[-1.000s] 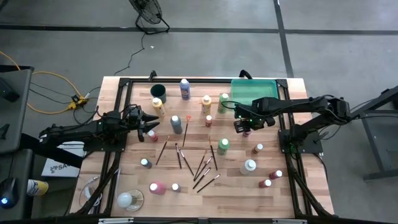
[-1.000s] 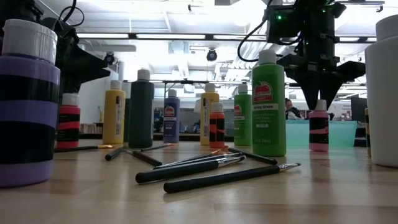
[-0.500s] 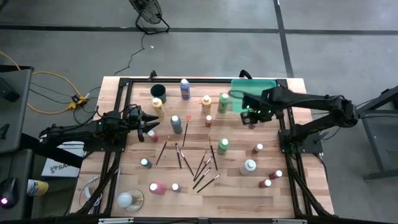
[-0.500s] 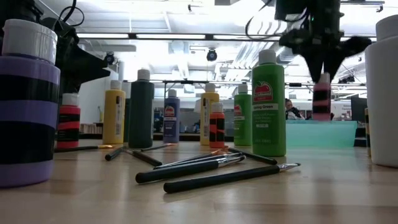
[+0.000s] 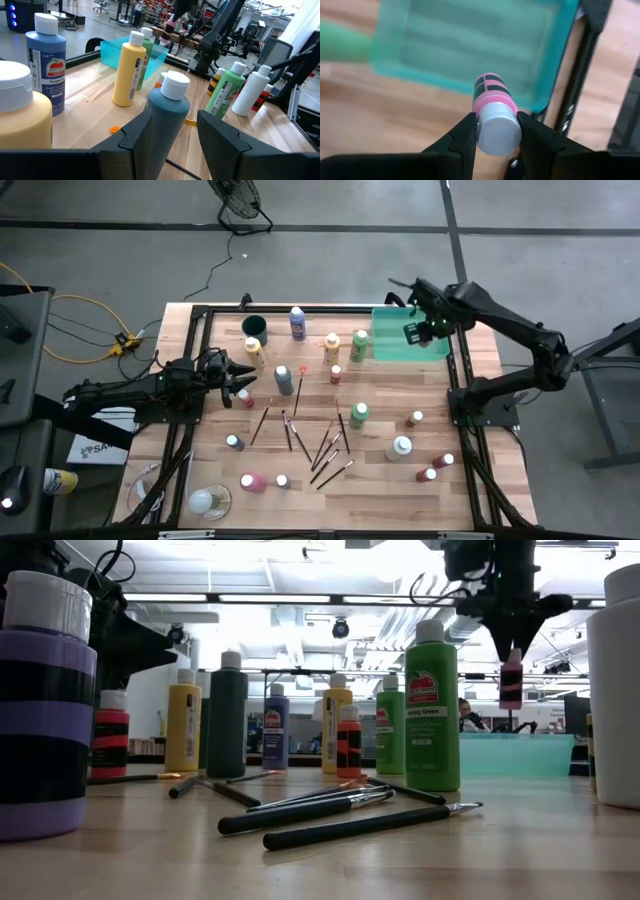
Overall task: Pick & Place Paint Supplies
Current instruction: Put the small light pink paint bottle into the green bin
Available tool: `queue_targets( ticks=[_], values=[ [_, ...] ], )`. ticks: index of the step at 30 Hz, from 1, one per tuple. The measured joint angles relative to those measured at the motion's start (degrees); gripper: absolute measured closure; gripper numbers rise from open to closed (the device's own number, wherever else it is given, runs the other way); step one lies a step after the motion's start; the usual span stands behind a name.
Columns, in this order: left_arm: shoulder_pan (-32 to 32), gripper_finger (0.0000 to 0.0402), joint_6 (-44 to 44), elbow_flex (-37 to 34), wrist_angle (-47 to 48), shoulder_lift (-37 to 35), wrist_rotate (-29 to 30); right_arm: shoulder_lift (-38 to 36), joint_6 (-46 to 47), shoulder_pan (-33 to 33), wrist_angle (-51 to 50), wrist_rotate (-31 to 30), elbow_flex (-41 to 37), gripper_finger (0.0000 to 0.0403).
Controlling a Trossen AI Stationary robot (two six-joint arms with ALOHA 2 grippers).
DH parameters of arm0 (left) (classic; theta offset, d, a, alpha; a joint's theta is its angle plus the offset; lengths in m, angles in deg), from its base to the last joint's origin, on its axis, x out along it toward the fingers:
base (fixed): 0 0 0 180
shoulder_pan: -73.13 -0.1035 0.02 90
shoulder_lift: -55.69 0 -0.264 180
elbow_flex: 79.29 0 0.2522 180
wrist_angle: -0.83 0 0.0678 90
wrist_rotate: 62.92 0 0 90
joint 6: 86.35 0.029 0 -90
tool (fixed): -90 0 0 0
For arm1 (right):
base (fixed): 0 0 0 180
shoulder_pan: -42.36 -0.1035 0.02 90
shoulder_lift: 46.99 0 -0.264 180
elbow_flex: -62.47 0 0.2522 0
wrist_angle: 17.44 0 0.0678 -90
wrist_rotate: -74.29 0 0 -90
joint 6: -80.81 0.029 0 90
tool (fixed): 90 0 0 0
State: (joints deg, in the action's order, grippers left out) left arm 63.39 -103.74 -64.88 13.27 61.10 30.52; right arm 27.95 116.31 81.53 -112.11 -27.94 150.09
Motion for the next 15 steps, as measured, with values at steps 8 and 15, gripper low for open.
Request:
queue_targets(
  ticks=[8, 15],
  values=[
    [0.0, 0.025, 0.0, 0.0, 0.0, 0.0, 0.0, 3.5, -2.8, 7.9, 4.5, -2.6, 0.0, 0.0287],
    [0.0, 0.025, 0.0, 0.0, 0.0, 0.0, 0.0, 8.9, -1.0, 13.6, 10.1, -2.4, 0.0, 0.0287]
  ],
)
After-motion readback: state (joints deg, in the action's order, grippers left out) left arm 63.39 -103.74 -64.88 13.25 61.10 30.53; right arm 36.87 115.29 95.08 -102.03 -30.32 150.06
